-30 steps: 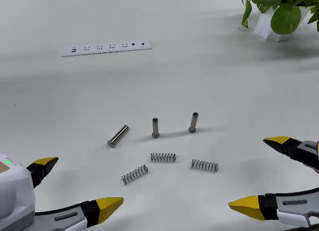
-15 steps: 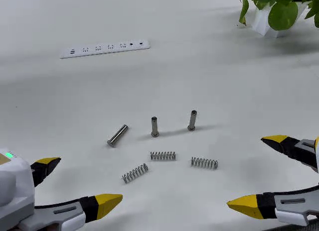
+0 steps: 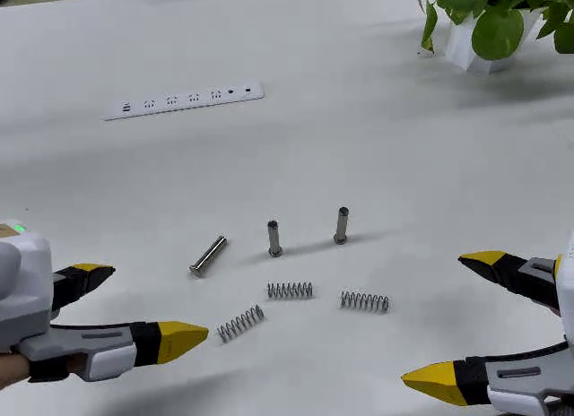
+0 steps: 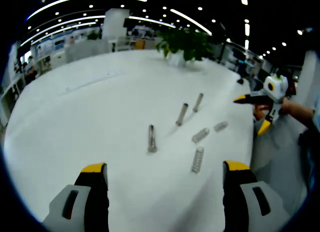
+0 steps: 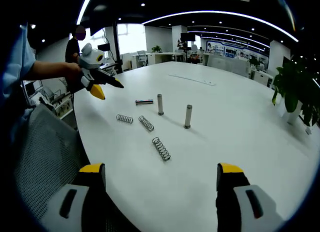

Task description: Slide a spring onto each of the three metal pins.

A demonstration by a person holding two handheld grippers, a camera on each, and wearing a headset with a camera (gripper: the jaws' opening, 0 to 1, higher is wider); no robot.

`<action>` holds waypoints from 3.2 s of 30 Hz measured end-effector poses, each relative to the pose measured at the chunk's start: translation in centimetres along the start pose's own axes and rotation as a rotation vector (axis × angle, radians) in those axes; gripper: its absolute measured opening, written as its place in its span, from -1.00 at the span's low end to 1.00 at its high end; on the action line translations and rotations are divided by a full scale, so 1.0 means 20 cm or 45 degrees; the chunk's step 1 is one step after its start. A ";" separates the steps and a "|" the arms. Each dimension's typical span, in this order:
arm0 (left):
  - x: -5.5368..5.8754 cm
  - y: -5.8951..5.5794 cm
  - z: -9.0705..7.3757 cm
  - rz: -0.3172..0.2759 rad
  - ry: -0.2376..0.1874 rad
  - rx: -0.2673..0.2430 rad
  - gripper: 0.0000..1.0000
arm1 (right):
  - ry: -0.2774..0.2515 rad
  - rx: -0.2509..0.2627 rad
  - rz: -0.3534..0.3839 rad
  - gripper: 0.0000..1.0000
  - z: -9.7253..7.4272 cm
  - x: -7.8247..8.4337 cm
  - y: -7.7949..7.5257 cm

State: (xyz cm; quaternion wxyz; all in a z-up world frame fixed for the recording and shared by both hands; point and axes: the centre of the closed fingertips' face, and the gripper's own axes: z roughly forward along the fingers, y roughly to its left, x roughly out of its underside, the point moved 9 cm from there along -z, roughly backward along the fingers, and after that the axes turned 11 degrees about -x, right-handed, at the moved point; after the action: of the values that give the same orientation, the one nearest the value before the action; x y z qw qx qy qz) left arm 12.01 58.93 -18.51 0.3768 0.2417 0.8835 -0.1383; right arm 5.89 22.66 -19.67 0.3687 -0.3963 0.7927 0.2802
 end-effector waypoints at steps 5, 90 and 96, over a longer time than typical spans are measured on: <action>-0.04 0.03 0.03 0.098 0.059 0.024 0.91 | 0.006 -0.008 0.004 0.85 0.01 0.01 0.00; -0.33 -0.06 0.57 0.354 0.661 -0.141 -0.76 | 0.059 -0.048 -0.066 0.84 0.04 0.03 0.03; -0.33 -0.07 0.57 0.383 0.688 -0.168 -0.82 | 0.073 -0.043 -0.075 0.84 0.04 0.04 0.03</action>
State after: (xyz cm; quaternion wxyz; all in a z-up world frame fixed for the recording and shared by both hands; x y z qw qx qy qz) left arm 22.19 50.74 -21.32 0.1595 0.3728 0.9129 0.0460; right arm 5.37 23.26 -20.67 0.3472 -0.4335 0.7861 0.2713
